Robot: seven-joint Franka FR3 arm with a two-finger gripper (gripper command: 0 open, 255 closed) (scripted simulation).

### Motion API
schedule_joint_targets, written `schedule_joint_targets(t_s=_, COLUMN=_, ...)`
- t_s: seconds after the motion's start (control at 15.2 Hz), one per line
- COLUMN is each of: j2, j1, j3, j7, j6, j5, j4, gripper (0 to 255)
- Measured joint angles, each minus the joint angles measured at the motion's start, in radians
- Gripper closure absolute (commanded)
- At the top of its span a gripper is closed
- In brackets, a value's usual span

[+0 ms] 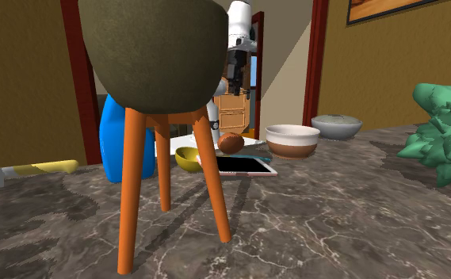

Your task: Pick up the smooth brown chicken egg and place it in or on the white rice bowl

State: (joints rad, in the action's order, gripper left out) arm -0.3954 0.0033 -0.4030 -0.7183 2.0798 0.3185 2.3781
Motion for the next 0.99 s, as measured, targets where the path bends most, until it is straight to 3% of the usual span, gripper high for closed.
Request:
schedule_joint_targets(t_s=0.46, j2=0.261, j1=0.027, j3=-0.104, j7=-0.253, j6=0.153, j5=-0.045, j4=-0.133, gripper=0)
schedule_joint_targets(t_s=0.73, j2=0.448, j1=0.020, j3=-0.137, j7=-0.426, j6=0.227, j5=-0.133, j4=-0.252, gripper=0)
schedule_joint_targets(t_s=0.99, j2=0.610, j1=-0.020, j3=-0.131, j7=-0.587, j6=0.284, j5=-0.218, j4=-0.362, gripper=0)
